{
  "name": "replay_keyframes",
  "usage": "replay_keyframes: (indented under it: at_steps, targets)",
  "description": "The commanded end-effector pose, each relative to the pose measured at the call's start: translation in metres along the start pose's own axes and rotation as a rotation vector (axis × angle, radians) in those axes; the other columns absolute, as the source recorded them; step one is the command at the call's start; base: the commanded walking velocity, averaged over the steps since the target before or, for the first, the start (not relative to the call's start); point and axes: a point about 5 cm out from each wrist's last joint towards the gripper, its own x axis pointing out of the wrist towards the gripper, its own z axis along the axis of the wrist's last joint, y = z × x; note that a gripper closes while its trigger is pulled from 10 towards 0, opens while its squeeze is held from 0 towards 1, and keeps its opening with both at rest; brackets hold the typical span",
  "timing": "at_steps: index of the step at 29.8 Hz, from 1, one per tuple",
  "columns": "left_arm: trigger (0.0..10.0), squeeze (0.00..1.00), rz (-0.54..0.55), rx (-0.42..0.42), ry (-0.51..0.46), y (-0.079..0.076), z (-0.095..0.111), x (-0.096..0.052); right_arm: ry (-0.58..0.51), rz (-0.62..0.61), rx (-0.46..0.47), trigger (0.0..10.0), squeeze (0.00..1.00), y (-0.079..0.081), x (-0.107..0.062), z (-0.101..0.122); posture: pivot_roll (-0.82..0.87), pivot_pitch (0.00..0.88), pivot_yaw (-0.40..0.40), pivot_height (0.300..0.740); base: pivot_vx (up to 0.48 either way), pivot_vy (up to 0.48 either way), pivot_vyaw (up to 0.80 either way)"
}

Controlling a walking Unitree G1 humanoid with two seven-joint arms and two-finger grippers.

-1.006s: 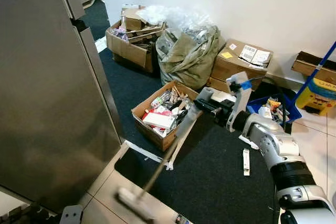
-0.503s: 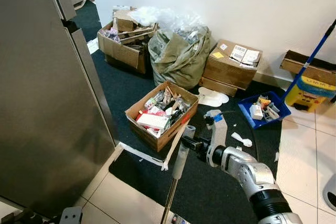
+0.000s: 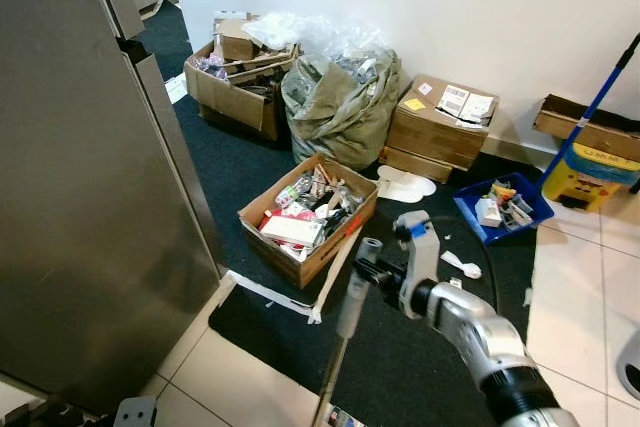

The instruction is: Sweep floor

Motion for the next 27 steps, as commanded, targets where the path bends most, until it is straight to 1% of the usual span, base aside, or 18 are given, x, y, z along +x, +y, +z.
replay_keyframes:
  at_steps: [1,2,3,4,5,7,10,11,13,14,15,16,17,18,20,23,24,27]
  targets:
    - [10.0,0.0,0.015,-0.007,0.021,0.006,-0.006,-0.003,-0.046,-0.029,-0.249,10.0,0.0,-0.004,-0.004,0.01,-0.03,0.144,0.033,0.74,0.0,0.0,0.0]
    - [10.0,0.0,0.015,-0.007,0.021,0.006,-0.006,-0.003,-0.046,-0.029,-0.249,10.0,0.0,-0.004,-0.004,0.01,-0.03,0.144,0.033,0.74,0.0,0.0,0.0]
    - [10.0,0.0,0.017,-0.007,0.021,0.006,-0.006,-0.003,-0.068,-0.045,-0.296,10.0,0.0,-0.006,-0.005,0.016,-0.03,0.142,0.033,0.74,0.0,0.0,0.0]
    - [10.0,0.0,0.02,-0.008,0.02,0.007,-0.006,-0.003,-0.085,-0.06,-0.319,10.0,0.0,-0.009,-0.006,0.02,-0.03,0.143,0.032,0.74,0.0,0.0,0.0]
    - [10.0,0.0,0.02,-0.008,0.02,0.007,-0.006,-0.003,-0.085,-0.06,-0.319,10.0,0.0,-0.009,-0.006,0.02,-0.03,0.143,0.032,0.74,0.0,0.0,0.0]
    - [10.0,0.0,0.021,-0.008,0.019,0.007,-0.006,-0.003,-0.102,-0.074,-0.348,10.0,0.0,-0.012,-0.008,0.025,-0.03,0.144,0.033,0.74,0.0,0.0,0.0]
    - [10.0,0.0,0.023,-0.012,0.016,0.007,-0.005,-0.002,-0.154,-0.127,-0.46,10.0,0.0,-0.025,-0.015,0.036,-0.03,0.141,0.031,0.74,0.0,0.0,0.0]
    - [10.0,0.0,0.023,-0.012,0.016,0.007,-0.005,-0.002,-0.154,-0.127,-0.46,10.0,0.0,-0.025,-0.015,0.036,-0.03,0.141,0.031,0.74,0.0,0.0,0.0]
    - [10.0,0.0,0.024,-0.015,0.014,0.006,-0.004,-0.002,-0.184,-0.169,-0.545,10.0,0.0,-0.034,-0.02,0.042,-0.03,0.142,0.031,0.74,0.0,0.0,0.0]
    - [10.0,0.0,0.024,-0.015,0.014,0.006,-0.004,-0.002,-0.184,-0.169,-0.545,10.0,0.0,-0.034,-0.02,0.042,-0.03,0.142,0.031,0.74,0.0,0.0,0.0]
    - [10.0,0.0,0.023,-0.016,0.014,0.006,-0.004,-0.002,-0.196,-0.185,-0.59,10.0,0.0,-0.038,-0.023,0.046,-0.03,0.141,0.03,0.74,0.0,0.0,0.0]
    - [10.0,0.0,0.023,-0.016,0.014,0.006,-0.004,-0.002,-0.196,-0.185,-0.59,10.0,0.0,-0.038,-0.023,0.046,-0.03,0.141,0.03,0.74,0.0,0.0,0.0]
    - [10.0,0.0,0.023,-0.016,0.013,0.006,-0.004,-0.002,-0.205,-0.207,-0.638,10.0,0.0,-0.042,-0.026,0.05,-0.03,0.137,0.029,0.74,0.0,0.0,0.0]
    - [10.0,0.0,0.023,-0.016,0.013,0.006,-0.004,-0.002,-0.205,-0.207,-0.638,10.0,0.0,-0.042,-0.026,0.05,-0.03,0.137,0.029,0.74,0.0,0.0,0.0]
    - [10.0,0.0,0.022,-0.015,0.013,0.006,-0.004,-0.002,-0.222,-0.245,-0.699,10.0,0.0,-0.05,-0.031,0.057,-0.03,0.137,0.029,0.74,0.0,0.0,0.0]
    - [10.0,0.0,0.022,-0.015,0.013,0.006,-0.004,-0.002,-0.222,-0.245,-0.699,10.0,0.0,-0.05,-0.031,0.057,-0.03,0.137,0.029,0.74,0.0,0.0,0.0]
    - [10.0,0.0,0.022,-0.014,0.013,0.006,-0.004,-0.002,-0.234,-0.267,-0.712,10.0,0.0,-0.053,-0.033,0.06,-0.03,0.14,0.032,0.74,0.0,0.0,0.0]
    - [10.0,0.0,0.022,-0.011,0.014,0.006,-0.004,-0.002,-0.25,-0.284,-0.714,10.0,0.0,-0.055,-0.035,0.064,-0.03,0.137,0.035,0.74,0.0,0.0,0.0]
